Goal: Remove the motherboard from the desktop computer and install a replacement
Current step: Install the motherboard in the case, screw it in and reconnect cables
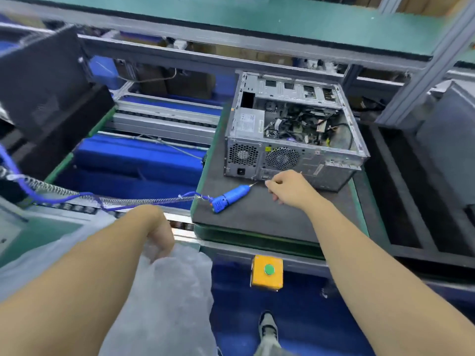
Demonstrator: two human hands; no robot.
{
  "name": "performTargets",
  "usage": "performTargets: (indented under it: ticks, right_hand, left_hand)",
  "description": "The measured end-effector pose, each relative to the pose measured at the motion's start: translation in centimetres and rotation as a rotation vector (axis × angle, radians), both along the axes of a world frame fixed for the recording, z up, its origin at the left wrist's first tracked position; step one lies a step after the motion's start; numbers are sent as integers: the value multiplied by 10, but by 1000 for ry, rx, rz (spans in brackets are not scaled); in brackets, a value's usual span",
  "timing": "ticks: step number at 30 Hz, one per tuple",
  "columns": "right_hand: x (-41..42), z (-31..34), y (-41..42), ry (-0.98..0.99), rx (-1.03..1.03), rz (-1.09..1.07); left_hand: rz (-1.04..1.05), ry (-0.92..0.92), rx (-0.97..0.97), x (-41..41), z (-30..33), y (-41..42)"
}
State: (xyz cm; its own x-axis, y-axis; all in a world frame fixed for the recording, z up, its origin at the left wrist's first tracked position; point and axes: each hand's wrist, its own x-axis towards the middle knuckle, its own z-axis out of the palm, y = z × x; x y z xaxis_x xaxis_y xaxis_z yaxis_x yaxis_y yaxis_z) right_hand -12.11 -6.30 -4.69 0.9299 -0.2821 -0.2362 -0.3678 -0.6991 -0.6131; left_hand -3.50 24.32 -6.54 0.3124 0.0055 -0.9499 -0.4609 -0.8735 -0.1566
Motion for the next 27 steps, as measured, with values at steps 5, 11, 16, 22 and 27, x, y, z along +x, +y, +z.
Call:
performTargets:
  ticks: [5,11,16,22,27]
  right_hand:
    - [-6,-16,63,563,220,415]
    - [-18,-61,140,331,-115,599]
    - [-22,-74,165,396,46,589]
    - [-34,-91,205,475,43,675]
    - [-54,-94,236,457,116,831]
  left_hand:
    - [-129,-165,163,3,-8,40]
    - [-341,-626,-86,-15,-38,56]
    - [-458,-629,66,-26,-37,22]
    - [-478,-737,-222,-48,-44,-12]
    - [-318,-684,-394,-55,-50,-28]
